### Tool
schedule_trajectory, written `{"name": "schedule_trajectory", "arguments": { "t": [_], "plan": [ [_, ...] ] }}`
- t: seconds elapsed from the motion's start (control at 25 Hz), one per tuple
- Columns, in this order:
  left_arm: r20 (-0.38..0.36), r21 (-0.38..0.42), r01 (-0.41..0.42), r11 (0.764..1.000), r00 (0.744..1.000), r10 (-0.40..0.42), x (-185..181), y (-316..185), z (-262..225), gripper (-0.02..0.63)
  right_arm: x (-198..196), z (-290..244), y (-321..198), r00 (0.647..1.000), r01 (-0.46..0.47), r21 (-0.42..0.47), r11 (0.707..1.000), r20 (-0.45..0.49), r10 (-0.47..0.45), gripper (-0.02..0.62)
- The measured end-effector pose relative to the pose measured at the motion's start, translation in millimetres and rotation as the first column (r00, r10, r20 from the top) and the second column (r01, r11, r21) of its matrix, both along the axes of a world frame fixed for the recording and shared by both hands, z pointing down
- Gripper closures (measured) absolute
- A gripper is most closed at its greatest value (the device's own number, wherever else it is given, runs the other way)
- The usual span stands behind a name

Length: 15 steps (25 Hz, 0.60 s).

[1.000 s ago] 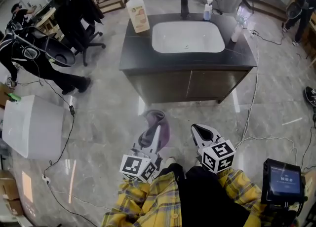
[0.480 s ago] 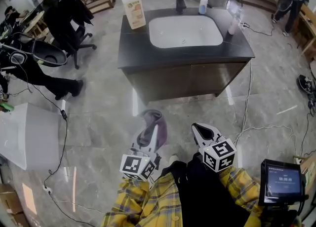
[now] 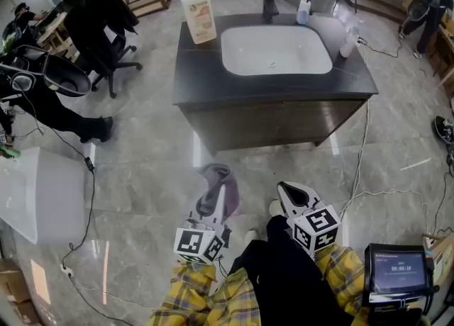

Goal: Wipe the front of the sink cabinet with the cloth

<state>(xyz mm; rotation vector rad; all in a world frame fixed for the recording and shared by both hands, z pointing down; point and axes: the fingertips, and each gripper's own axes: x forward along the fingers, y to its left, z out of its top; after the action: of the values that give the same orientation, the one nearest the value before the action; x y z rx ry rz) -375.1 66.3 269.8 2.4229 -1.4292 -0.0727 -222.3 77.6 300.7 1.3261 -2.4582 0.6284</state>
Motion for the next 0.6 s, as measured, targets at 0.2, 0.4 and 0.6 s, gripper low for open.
{"name": "schedule_trajectory", "arguments": {
  "t": [0.2, 0.4, 0.6],
  "plan": [
    [0.02, 0.006, 0.03, 1.0, 0.999, -0.03, -7, -16, 13, 0.557, -1, 3, -18, 1.0, 0.017, 0.021, 1.0, -0.005, -0.017, 0.589],
    [0.054, 0.018, 0.064, 0.998, 0.996, -0.065, -8, -67, 37, 0.557, 4, 30, -64, 0.999, 0.047, 0.011, 0.999, -0.013, -0.046, 0.589],
    [0.075, 0.008, 0.102, 0.995, 0.992, -0.102, -13, -93, 56, 0.557, 4, 53, -88, 0.998, 0.06, -0.009, 0.998, -0.013, -0.06, 0.589]
  ]
}}
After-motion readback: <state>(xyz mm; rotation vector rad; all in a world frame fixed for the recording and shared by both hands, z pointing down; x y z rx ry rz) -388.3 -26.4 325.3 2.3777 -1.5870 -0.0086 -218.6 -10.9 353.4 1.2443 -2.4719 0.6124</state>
